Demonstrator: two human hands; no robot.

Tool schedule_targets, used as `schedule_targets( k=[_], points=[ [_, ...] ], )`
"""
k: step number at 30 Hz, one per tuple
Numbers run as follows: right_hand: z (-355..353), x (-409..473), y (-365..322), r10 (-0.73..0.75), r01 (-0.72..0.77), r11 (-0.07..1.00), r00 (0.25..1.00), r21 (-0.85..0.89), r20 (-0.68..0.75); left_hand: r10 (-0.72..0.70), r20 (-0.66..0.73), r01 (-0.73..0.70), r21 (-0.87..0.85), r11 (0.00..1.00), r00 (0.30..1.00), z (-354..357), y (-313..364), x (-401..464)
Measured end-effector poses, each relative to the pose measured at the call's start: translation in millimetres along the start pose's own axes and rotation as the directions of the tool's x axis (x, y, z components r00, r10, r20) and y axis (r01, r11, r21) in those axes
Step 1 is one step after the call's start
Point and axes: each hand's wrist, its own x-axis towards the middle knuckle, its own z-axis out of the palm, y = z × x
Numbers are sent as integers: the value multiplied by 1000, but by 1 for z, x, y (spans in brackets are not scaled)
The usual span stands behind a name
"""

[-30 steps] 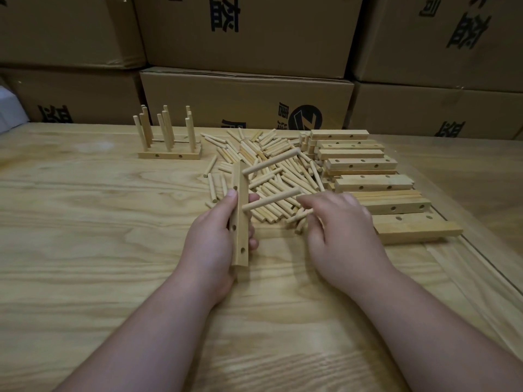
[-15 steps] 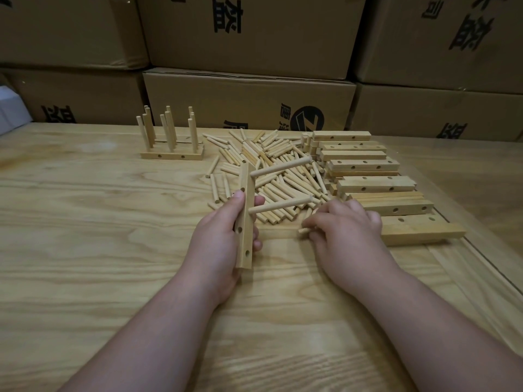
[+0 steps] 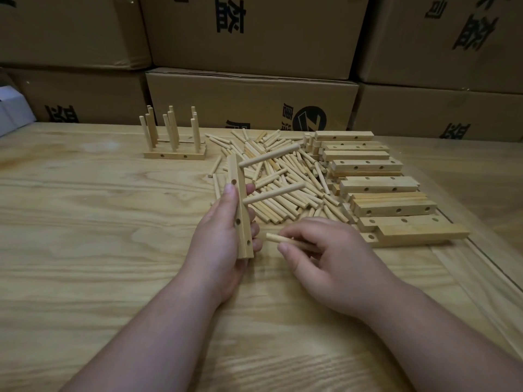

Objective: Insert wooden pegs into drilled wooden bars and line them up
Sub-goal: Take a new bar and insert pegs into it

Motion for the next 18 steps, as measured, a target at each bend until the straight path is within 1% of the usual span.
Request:
schedule_targets(
  k=[3, 8, 14, 18],
  points=[
    [2, 0, -2, -13, 13, 999, 1000, 29, 20, -2, -13, 2, 19, 1000, 1000, 2, 0, -1],
    [1, 1, -5, -16, 15, 1000, 997, 8, 72, 6, -21, -5, 31, 1000, 1000, 2, 1, -2],
    [-2, 1, -4, 63, -66, 997, 996, 43, 70, 4, -31, -2, 78, 997, 1000, 4, 2, -4],
    [-2, 0, -4, 53, -53, 999, 996, -1, 74, 12, -25, -10, 84, 996, 1000, 5, 2, -4]
  ],
)
